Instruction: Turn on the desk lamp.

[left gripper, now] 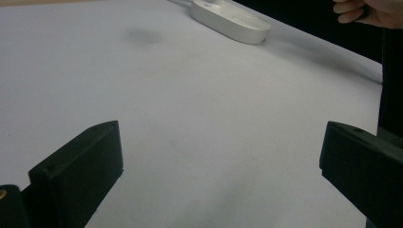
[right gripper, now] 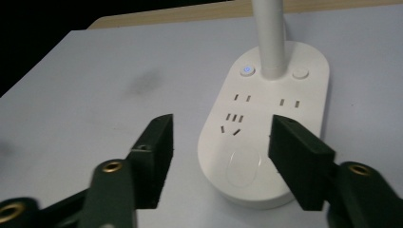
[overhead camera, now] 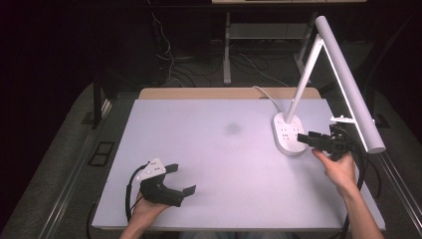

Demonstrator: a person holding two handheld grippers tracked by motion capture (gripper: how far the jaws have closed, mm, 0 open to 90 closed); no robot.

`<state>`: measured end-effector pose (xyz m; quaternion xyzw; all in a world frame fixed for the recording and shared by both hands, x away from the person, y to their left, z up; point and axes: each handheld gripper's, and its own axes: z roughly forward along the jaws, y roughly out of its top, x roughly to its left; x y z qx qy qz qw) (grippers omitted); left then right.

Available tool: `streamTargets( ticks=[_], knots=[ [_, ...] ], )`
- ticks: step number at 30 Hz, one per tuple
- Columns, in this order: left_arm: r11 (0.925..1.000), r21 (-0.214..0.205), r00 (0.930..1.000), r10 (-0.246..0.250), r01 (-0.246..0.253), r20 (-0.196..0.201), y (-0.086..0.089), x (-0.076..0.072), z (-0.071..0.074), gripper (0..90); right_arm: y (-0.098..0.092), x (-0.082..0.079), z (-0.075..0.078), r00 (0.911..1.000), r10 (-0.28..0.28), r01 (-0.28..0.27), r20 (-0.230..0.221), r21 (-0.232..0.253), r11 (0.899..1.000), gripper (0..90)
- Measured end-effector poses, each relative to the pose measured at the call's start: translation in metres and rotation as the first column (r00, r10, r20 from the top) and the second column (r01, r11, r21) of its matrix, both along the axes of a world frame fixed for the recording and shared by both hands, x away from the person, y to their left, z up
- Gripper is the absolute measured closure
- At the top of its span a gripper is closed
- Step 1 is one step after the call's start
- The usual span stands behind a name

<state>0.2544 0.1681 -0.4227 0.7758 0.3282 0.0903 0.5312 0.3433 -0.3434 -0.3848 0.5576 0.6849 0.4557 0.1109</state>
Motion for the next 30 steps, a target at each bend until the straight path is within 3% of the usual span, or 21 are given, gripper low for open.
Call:
streamTargets(
  ticks=[1,2,4,13,21,30],
  knots=[
    [1.0000,0.000,1.0000,0.001,-0.001,0.000,0.000,0.000,0.000,0.0,0.004,-0.006,-0.001,0.9994,0.034,-0.034,-0.001,0.007,0.999,14.3],
    [1.0000,0.000,1.0000,0.000,0.000,0.000,0.000,0.000,0.000,0.0,0.004,-0.006,-0.001,0.9994,0.034,-0.034,-0.001,0.007,0.999,14.3],
    [1.0000,0.002,1.0000,-0.002,0.002,0.002,0.000,0.000,0.000,0.0,0.012,-0.017,-0.002,0.9978,0.065,-0.065,0.010,0.001,0.998,0.0],
    [1.0000,0.004,1.0000,-0.001,0.001,0.001,0.001,-0.001,0.000,0.0,0.030,-0.047,-0.005,0.9855,0.158,-0.158,0.061,-0.006,0.987,0.2],
    [1.0000,0.003,1.0000,-0.003,0.003,-0.001,0.000,-0.001,0.000,0.0,0.037,-0.066,-0.010,0.9770,0.203,-0.205,0.064,0.019,0.979,0.2],
    [1.0000,0.003,1.0000,-0.004,0.004,-0.002,0.000,0.000,0.000,0.0,0.046,-0.087,-0.020,0.9623,0.257,-0.255,0.090,-0.028,0.966,0.2]
  ],
)
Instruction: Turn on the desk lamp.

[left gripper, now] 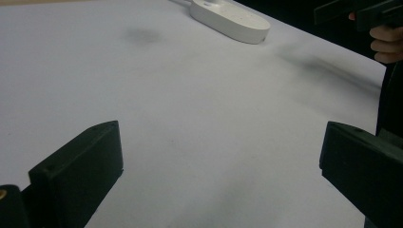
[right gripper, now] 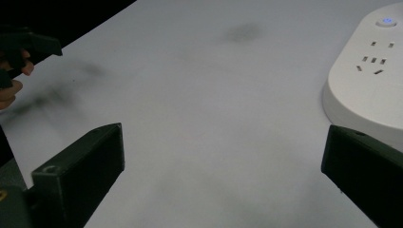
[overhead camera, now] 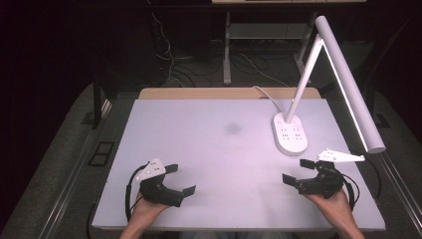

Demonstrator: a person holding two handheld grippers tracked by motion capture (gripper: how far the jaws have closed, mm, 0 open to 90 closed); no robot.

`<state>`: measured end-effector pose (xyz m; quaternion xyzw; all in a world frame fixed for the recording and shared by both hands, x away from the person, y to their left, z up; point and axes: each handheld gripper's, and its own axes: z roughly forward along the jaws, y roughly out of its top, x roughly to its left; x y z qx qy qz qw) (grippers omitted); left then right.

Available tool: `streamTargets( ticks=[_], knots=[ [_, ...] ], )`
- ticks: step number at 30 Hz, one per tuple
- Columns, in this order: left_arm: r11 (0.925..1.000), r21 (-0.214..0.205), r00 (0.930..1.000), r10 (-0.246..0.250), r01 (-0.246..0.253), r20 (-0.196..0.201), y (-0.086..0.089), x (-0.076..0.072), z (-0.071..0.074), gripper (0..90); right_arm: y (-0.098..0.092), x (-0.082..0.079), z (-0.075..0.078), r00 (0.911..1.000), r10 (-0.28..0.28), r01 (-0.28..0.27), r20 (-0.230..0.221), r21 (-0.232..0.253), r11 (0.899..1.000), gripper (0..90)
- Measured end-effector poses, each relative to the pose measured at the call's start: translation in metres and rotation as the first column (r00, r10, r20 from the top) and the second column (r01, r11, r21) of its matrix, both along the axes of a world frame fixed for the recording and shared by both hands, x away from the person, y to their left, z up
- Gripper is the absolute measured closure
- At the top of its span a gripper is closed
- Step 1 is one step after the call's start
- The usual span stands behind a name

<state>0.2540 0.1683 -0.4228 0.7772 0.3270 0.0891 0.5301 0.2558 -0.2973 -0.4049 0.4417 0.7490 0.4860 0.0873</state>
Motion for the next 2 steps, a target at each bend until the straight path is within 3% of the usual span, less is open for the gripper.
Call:
streamTargets(
  ticks=[2],
  knots=[
    [1.0000,0.005,1.0000,-0.003,0.003,0.000,0.0000,0.0006,0.0000,0.0,0.0013,-0.0031,-0.0019,0.9999,0.009,-0.009,0.007,-0.002,1.000,0.2]
  ],
)
